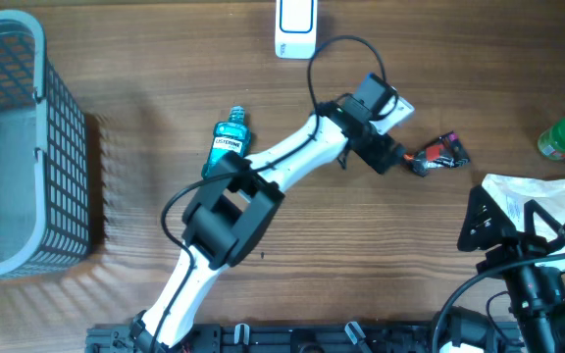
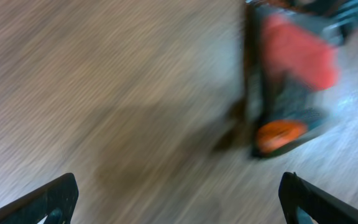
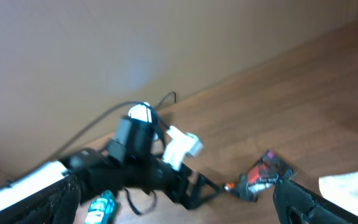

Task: Scan the item barcode
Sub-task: 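Pass the wrench pack from the left gripper to the right gripper, then carry the wrench pack to the right table edge and release it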

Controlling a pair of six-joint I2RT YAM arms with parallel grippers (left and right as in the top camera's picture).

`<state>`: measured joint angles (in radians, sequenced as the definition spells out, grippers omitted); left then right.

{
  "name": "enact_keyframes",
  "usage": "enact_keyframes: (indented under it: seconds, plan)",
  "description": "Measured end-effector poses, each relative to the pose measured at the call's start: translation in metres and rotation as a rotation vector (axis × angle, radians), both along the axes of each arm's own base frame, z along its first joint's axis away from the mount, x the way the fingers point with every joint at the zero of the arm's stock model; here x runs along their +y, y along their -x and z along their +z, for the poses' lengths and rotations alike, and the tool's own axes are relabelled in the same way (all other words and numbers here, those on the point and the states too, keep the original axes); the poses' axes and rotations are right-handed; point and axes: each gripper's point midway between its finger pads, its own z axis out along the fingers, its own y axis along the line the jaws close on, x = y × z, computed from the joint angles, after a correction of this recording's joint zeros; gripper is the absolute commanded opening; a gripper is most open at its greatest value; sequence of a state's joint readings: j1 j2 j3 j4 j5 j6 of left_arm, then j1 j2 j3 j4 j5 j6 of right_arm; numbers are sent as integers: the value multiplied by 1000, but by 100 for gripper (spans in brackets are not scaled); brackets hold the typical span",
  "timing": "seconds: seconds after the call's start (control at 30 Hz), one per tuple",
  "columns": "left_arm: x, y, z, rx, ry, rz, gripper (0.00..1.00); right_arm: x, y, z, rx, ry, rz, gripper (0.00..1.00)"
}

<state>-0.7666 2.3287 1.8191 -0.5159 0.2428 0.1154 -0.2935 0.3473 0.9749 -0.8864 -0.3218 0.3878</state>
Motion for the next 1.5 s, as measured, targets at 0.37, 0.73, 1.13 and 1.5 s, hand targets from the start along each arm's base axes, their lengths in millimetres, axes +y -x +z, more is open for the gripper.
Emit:
enact_keyframes:
  seconds: [0.37, 0.73, 1.13, 1.5]
  plan:
    - [123, -61, 228, -316, 163, 226, 100, -11, -16, -46, 132, -218, -92, 99]
    - [298, -77, 222, -217, -35, 473, 100, -51, -127, -185, 447, -552, -296, 100]
    - [336, -95, 177, -126, -94, 534, 100, -34, -180, -311, 705, -748, -344, 83]
    - [334, -108, 129, -49, -125, 529, 100, -31, -192, -308, 662, -781, -350, 26]
